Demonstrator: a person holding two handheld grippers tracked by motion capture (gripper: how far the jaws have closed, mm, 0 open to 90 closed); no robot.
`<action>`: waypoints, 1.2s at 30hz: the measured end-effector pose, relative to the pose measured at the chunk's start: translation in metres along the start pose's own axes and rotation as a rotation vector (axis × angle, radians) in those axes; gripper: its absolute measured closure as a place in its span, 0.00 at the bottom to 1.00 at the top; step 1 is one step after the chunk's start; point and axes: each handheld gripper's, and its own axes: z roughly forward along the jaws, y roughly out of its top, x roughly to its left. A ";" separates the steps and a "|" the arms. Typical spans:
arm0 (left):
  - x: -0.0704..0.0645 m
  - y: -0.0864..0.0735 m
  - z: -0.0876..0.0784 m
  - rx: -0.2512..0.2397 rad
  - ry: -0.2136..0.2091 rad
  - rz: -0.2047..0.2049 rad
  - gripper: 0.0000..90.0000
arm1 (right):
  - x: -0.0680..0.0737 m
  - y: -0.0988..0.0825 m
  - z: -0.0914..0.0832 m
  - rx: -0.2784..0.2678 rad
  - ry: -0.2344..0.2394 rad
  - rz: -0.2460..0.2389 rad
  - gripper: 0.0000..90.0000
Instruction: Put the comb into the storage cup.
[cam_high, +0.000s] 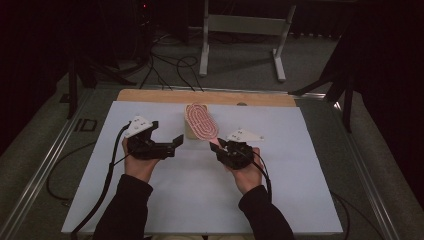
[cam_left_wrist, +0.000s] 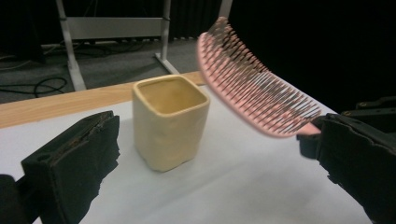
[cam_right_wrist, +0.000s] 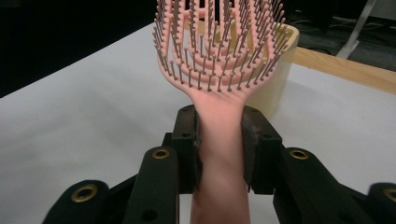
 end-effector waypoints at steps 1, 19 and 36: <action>-0.002 0.002 0.003 0.003 -0.003 0.005 0.00 | 0.001 0.000 0.000 0.000 0.005 -0.004 0.77; -0.020 0.021 0.048 0.028 -0.005 -0.039 0.00 | 0.008 0.002 -0.002 -0.050 0.041 -0.036 0.77; -0.016 0.022 0.054 0.006 -0.079 -0.125 0.24 | 0.016 0.004 -0.004 -0.091 0.065 -0.059 0.77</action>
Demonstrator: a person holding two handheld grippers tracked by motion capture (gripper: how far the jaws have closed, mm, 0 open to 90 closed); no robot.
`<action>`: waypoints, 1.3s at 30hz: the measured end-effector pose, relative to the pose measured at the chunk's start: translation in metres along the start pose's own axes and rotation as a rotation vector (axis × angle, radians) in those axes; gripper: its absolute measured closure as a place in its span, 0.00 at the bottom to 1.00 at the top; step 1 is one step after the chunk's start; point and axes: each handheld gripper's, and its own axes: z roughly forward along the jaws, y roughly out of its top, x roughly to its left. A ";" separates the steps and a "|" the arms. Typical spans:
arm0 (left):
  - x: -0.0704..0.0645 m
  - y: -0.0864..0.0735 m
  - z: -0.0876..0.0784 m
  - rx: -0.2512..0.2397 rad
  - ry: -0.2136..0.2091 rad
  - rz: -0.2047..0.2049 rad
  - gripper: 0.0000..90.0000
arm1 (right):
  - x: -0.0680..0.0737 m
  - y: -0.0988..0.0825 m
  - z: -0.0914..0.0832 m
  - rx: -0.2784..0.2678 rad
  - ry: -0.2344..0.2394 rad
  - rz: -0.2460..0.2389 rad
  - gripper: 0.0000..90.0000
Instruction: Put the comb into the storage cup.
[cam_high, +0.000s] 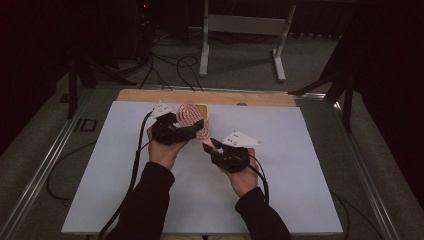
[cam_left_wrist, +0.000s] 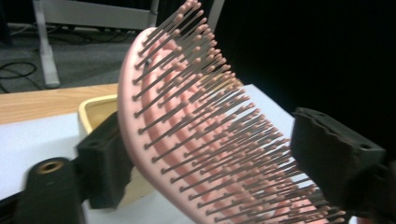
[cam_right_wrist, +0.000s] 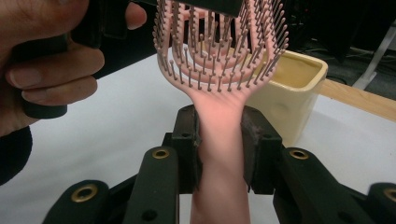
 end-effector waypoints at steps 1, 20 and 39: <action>0.000 0.000 0.001 0.001 -0.009 -0.002 0.25 | 0.000 0.000 0.000 -0.004 0.004 -0.002 0.77; 0.004 0.000 0.001 -0.008 -0.105 -0.057 0.42 | 0.000 0.000 0.000 -0.016 0.024 -0.032 0.77; 0.002 0.001 0.000 -0.003 -0.158 -0.062 0.55 | 0.002 0.000 0.007 -0.001 0.023 -0.078 0.77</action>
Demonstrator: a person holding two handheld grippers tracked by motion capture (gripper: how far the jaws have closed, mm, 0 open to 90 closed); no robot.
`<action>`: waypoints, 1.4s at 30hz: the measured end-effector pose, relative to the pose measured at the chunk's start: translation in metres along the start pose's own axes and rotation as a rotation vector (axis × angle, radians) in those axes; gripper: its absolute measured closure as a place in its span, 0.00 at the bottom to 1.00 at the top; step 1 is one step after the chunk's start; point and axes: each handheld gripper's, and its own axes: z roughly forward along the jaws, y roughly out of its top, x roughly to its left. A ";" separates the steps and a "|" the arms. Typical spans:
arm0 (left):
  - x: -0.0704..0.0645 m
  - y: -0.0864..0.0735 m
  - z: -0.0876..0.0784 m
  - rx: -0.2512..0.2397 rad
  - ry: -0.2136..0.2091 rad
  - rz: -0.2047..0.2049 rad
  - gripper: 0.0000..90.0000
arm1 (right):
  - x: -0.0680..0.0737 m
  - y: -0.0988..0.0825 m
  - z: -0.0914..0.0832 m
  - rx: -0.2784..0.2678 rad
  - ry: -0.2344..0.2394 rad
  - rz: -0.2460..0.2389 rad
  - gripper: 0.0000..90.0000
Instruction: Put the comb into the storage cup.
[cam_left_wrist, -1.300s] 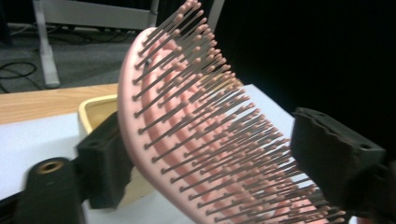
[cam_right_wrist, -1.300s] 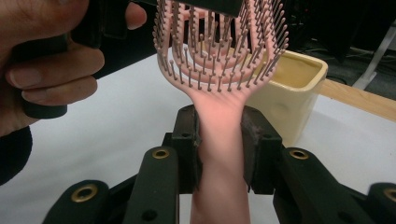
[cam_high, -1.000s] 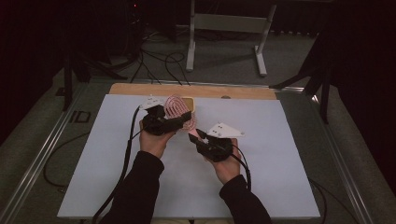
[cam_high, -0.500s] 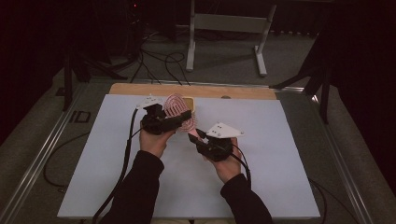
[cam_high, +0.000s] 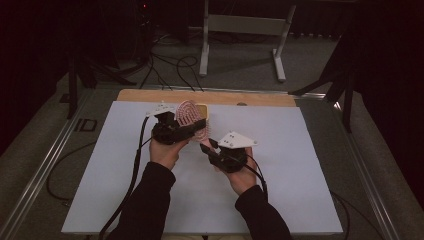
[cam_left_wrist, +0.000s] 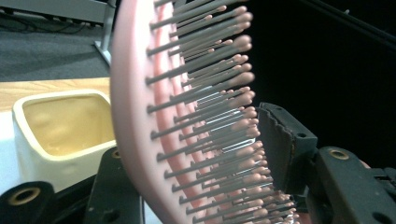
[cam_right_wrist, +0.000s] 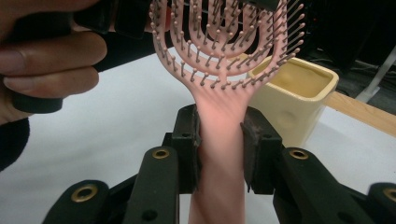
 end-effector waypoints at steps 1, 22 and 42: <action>0.000 0.000 0.000 -0.001 -0.005 0.001 0.56 | 0.000 0.000 0.000 0.002 0.000 -0.002 0.77; -0.007 0.001 0.000 -0.006 -0.024 0.009 0.66 | 0.002 -0.002 0.009 0.033 -0.031 -0.032 0.77; -0.011 0.007 -0.009 -0.055 0.027 0.035 0.68 | 0.004 0.000 0.004 0.022 -0.005 -0.065 0.52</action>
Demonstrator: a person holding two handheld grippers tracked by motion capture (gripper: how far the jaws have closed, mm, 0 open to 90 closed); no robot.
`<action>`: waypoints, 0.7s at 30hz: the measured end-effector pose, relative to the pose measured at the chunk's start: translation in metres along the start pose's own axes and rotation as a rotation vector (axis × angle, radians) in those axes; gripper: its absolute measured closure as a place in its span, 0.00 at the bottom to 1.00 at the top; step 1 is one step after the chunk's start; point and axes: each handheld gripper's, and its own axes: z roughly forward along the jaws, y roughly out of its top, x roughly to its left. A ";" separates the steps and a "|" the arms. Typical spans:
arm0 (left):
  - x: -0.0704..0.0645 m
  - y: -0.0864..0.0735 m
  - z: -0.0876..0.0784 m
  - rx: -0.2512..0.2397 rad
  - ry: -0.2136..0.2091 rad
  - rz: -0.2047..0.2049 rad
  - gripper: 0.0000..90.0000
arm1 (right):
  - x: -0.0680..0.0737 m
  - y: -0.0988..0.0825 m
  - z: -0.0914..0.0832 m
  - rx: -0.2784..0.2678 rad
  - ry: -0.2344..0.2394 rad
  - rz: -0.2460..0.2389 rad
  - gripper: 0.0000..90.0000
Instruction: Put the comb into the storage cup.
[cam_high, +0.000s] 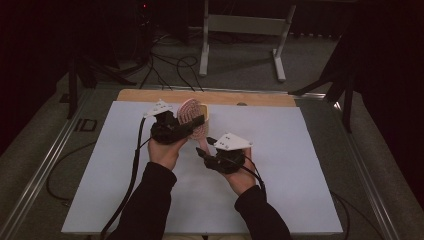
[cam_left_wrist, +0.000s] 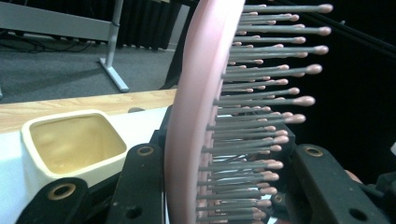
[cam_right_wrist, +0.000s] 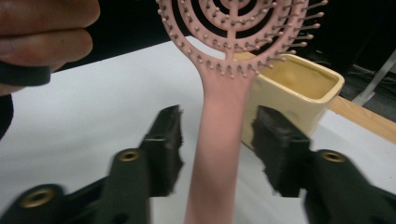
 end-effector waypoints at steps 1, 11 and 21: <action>0.000 0.000 0.000 0.001 0.003 0.006 0.68 | -0.001 0.000 0.000 0.007 -0.005 -0.001 0.49; 0.000 0.000 -0.001 0.014 0.021 0.036 0.69 | -0.006 -0.002 -0.003 0.021 -0.022 0.002 0.43; -0.001 0.004 -0.003 0.018 0.049 0.061 0.69 | -0.012 -0.004 -0.007 0.035 -0.030 0.012 0.36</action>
